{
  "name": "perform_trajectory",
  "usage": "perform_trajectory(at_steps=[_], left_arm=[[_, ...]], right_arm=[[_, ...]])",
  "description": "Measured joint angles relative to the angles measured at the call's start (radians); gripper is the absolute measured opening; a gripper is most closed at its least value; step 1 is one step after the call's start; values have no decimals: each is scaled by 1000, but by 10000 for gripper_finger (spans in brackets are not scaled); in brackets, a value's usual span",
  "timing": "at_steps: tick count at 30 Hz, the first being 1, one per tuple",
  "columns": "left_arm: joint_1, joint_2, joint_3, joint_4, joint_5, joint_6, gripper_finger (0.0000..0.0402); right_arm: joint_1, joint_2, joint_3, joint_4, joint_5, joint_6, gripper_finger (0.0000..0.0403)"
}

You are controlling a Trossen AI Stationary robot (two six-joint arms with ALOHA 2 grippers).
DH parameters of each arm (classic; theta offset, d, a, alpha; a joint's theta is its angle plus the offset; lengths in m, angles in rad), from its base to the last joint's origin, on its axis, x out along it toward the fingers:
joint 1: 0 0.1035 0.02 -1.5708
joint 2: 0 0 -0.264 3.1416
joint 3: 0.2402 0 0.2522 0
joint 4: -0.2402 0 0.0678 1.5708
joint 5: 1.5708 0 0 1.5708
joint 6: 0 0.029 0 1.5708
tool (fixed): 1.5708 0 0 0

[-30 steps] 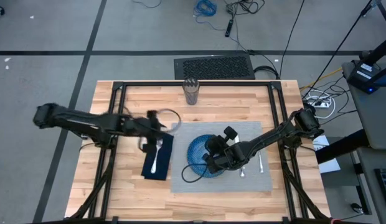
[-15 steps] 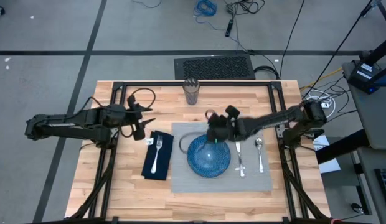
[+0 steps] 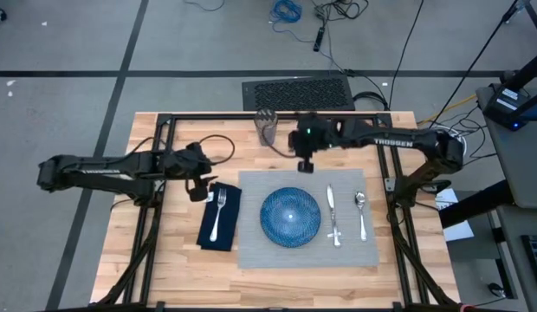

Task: Set table place
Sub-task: Move the blue cup to the top right of the table

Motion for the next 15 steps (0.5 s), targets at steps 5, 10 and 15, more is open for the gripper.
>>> perform_trajectory(at_steps=[5, 10, 15], left_arm=[[19, 44, 0, 3, 1, -29, 189], [35, 63, 0, -7, 2, -39, 189], [45, 63, 0, -7, 2, -46, 189]], right_arm=[[-93, 39, 63, -13, -38, -143, 117], [-116, 118, 158, -36, -72, -258, 168], [-99, 225, 281, -57, -74, -369, 184]])
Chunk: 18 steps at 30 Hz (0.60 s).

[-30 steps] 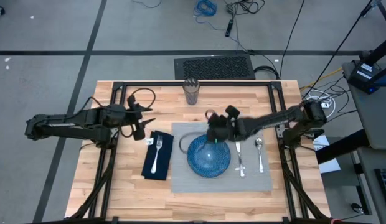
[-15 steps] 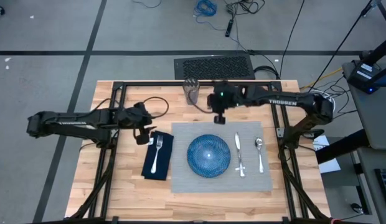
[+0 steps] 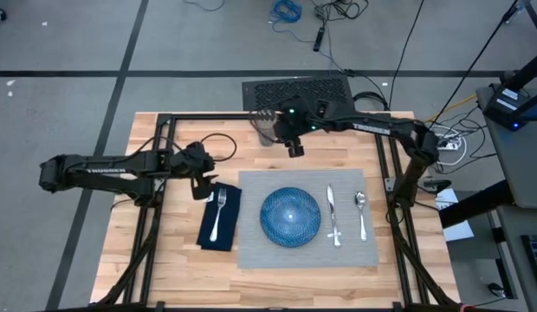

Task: Set table place
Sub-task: Move the blue cup to the top right of the table

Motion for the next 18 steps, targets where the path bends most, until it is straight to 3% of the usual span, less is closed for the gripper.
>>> perform_trajectory(at_steps=[9, 18], left_arm=[[18, 0, 0, -3, 0, 0, 189], [17, 0, 0, -4, 0, -1, 189]], right_arm=[[36, 145, 199, -80, 54, -119, 175], [43, 171, 252, -143, 48, -135, 174]])
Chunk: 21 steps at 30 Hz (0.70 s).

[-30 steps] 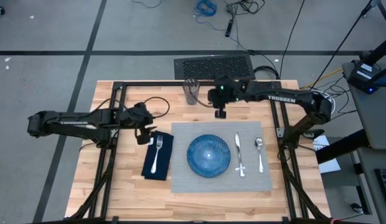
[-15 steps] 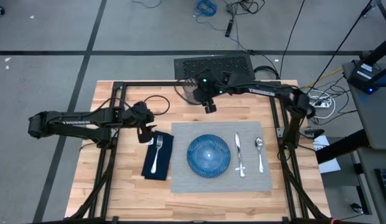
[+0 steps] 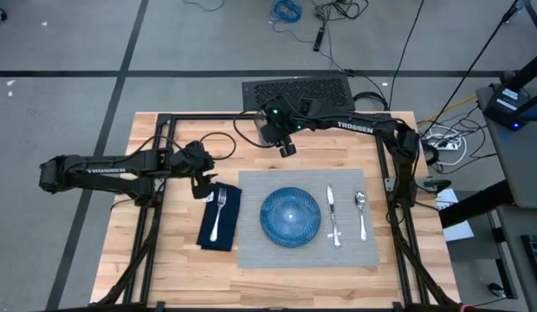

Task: Set table place
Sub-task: Move the blue cup to the top right of the table

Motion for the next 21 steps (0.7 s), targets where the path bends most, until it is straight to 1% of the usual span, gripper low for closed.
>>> perform_trajectory(at_steps=[12, 21], left_arm=[[0, 0, 0, 0, 0, 0, 189], [0, 0, 0, 1, 0, 0, 189]], right_arm=[[-16, 1, 0, -8, 0, -4, 173], [-37, 68, 0, 1, 6, -26, 173]])
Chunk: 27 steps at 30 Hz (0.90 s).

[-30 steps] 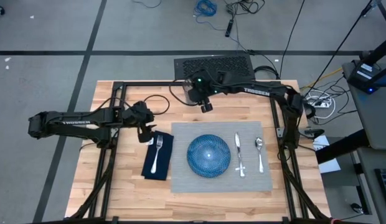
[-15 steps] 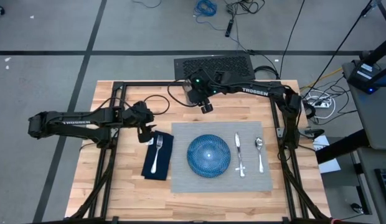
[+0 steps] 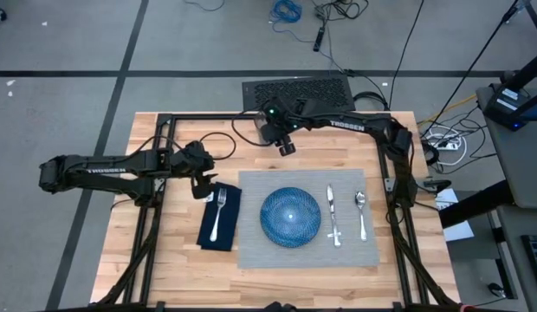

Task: Set table place
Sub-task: Move the blue cup to the top right of the table

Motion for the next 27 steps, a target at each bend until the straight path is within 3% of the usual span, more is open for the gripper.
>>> perform_trajectory(at_steps=[20, 23, 27], left_arm=[[0, 1, 0, 1, 0, 0, 189], [0, 1, 0, 1, 0, 0, 189], [0, 1, 0, 1, 0, 0, 189]], right_arm=[[-57, 31, 0, 16, -6, -15, 152], [-65, 31, 0, 6, -8, -18, 112], [-74, 31, 0, -22, -13, -28, 17]])
